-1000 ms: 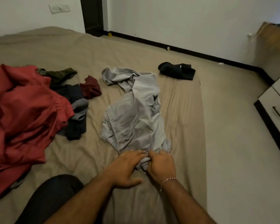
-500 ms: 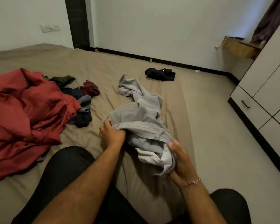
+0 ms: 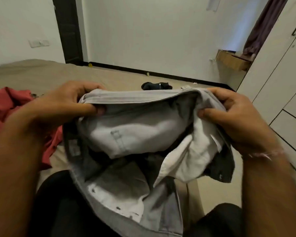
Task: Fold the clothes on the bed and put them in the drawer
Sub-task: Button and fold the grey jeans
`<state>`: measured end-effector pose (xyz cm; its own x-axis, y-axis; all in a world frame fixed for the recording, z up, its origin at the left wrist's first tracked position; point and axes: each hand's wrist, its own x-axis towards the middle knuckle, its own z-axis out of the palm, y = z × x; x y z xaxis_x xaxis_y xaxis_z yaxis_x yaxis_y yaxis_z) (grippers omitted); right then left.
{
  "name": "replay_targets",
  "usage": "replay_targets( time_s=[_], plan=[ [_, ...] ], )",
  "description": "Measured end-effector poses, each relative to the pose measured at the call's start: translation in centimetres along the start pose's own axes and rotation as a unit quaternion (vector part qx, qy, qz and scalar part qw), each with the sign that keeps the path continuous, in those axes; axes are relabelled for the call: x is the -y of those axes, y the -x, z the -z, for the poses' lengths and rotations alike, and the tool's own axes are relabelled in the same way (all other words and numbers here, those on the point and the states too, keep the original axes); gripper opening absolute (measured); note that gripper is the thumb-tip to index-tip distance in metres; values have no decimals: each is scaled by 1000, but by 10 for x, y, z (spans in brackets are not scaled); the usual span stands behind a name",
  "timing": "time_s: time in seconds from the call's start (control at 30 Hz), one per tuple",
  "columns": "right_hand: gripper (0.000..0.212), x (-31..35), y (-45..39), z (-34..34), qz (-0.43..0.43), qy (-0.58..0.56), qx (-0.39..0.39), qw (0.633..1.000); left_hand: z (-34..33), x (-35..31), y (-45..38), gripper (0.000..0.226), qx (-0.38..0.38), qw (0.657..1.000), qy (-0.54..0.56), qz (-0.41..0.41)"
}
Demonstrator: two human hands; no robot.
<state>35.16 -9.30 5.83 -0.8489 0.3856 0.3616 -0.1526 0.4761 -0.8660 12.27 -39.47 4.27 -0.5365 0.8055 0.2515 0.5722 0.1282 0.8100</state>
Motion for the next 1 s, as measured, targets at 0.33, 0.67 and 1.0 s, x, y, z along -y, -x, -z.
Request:
replay_targets(
  time_s=[0.33,0.67,1.0],
  plan=[
    [65,-229,24,-71,-223,223,-75,946,-200,105,17,44,-80,984,-151,44],
    [43,-297,75,-72,-397,167,-99,897,-274,107,62,80,330,884,-297,-148],
    [13,-244,77,-57,-291,11,-275,916,-199,103,56,25,180,971,-157,-17]
  ],
)
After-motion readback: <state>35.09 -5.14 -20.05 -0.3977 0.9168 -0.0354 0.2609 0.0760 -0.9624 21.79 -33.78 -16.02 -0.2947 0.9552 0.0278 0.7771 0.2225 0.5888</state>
